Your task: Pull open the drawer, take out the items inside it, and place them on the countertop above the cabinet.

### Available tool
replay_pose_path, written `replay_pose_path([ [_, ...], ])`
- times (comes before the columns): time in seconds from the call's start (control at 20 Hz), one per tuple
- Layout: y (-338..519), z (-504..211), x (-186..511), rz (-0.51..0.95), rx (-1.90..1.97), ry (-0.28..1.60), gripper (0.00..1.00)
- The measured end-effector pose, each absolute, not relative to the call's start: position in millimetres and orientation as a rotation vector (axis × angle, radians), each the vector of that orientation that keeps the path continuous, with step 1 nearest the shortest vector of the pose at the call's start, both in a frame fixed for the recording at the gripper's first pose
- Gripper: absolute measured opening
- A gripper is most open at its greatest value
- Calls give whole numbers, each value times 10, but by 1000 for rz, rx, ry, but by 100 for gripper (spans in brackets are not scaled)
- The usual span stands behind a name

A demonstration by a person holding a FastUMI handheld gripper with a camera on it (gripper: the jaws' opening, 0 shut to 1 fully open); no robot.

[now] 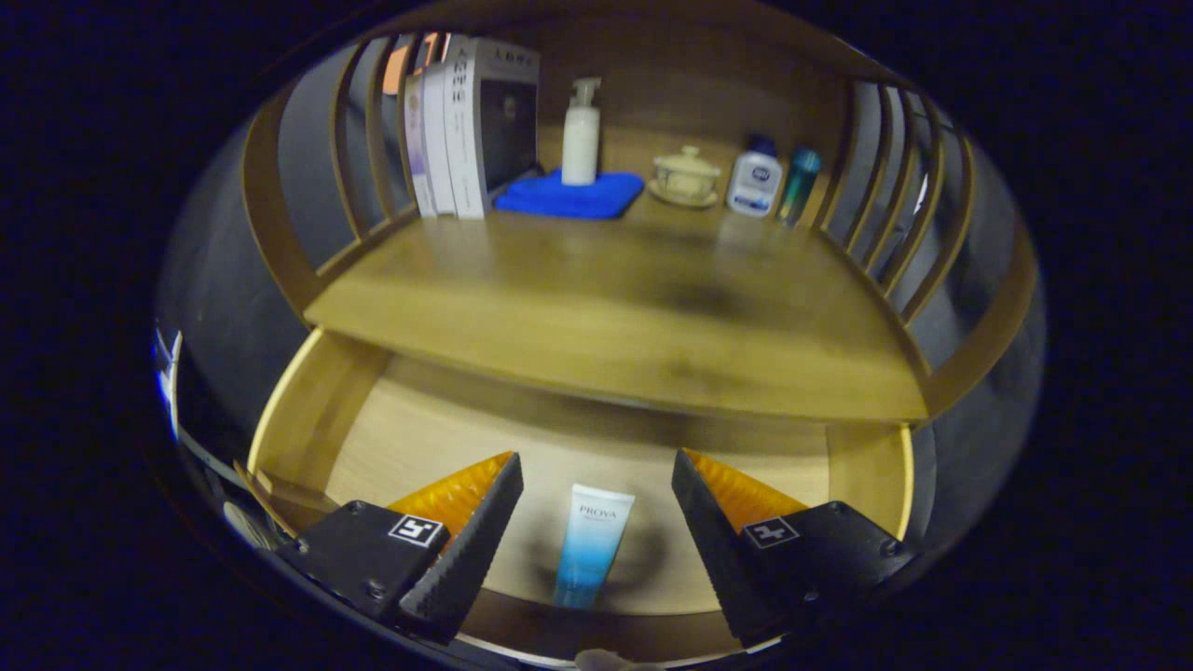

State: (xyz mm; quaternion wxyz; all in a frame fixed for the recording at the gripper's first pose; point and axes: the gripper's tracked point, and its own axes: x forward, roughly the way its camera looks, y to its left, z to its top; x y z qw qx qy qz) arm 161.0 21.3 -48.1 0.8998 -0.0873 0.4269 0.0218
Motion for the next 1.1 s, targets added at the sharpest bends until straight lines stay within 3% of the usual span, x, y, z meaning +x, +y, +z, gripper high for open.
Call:
replay_pose_path([
  [0.35, 151, -998, 1373, 61, -121, 1151, 100],
  [0.6, 110, -1173, 1269, 12, -102, 1245, 97],
  [0.65, 126, -1191, 1251, 2, -88, 1258, 94],
  [0.75, 78, -1214, 1235, -37, -81, 1261, 73],
  [0.9, 79, -1205, 1217, -36, -78, 1253, 56],
  [1.1, 137, -1086, 1217, -4, -53, 1206, 48],
])
